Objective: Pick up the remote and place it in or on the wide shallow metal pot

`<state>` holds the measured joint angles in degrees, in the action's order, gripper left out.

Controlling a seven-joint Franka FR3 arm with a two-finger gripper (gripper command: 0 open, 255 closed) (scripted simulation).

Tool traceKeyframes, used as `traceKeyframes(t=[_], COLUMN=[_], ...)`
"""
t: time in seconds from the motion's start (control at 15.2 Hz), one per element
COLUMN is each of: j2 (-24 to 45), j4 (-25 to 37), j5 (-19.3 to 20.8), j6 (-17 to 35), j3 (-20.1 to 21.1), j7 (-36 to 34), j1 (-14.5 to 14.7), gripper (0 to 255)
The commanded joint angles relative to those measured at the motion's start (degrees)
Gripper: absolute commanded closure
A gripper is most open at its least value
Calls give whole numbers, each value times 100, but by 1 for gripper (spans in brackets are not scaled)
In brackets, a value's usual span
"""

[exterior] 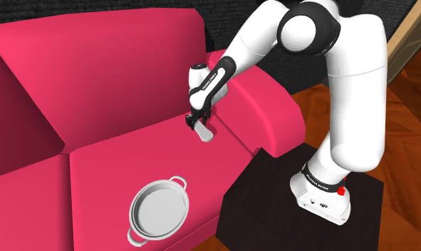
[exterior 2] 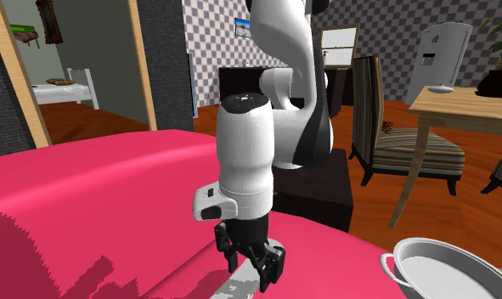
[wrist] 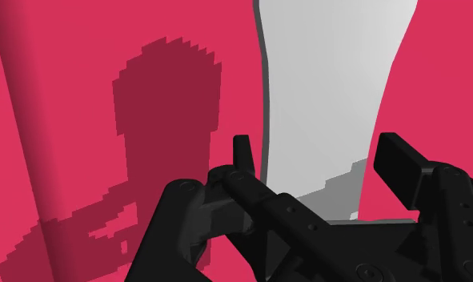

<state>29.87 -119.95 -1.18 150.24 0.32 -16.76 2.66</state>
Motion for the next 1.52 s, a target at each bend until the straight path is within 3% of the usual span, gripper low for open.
traceKeyframes(t=[0.0,0.66,1.45], j2=[-146,-781,-1234], j4=[-30,-79,-770], j5=[1,10,227], j6=[-116,-701,-450], j3=[-2,-7,370], j7=[4,-9,-1736], j1=[-5,-2,1190], gripper=[255,255,255])
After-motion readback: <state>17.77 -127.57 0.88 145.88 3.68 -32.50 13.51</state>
